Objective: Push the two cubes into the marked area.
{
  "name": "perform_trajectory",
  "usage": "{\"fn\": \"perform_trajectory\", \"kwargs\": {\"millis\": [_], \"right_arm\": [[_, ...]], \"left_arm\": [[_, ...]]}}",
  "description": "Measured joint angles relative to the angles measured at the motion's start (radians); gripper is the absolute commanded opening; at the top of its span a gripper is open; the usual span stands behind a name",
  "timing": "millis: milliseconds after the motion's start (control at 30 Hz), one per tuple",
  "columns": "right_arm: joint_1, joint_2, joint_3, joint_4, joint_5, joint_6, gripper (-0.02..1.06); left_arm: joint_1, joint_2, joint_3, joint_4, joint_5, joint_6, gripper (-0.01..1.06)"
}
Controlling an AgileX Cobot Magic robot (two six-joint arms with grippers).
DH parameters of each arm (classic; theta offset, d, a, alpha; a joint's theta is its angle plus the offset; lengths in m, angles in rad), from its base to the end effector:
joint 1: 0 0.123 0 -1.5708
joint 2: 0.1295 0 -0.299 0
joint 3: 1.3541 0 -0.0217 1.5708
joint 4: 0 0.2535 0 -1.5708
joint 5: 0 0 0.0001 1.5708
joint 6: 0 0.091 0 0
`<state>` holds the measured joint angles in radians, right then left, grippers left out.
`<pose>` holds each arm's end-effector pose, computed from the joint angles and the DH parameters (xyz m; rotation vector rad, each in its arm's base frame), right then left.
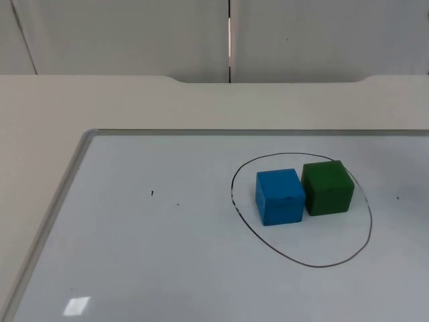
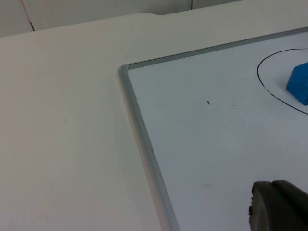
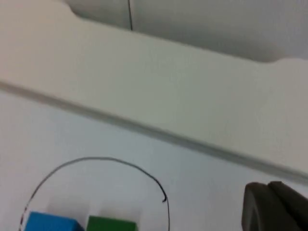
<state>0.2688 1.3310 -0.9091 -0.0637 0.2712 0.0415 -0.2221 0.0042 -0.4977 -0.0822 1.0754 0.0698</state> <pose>0.2785 0.0751 0.3055 -0.3037 2.1574 0.1233 -0.0174 -0.0028 0.2770 0.3050 2.0457 -0.1926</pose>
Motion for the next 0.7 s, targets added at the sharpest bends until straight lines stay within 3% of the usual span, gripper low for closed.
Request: {"fn": "perform_trajectory", "kwargs": {"millis": [367,700], "right_arm": [[0.0,-0.371,0.0,-0.008,0.117,0.0,0.0],[0.0,-0.571,0.0,-0.008,0.239,-0.002,0.0]], "left_arm": [[0.0,0.0,0.0,0.0,0.0,0.0,0.0],[0.0,0.0,0.0,0.0,0.0,0.0,0.0]]}}
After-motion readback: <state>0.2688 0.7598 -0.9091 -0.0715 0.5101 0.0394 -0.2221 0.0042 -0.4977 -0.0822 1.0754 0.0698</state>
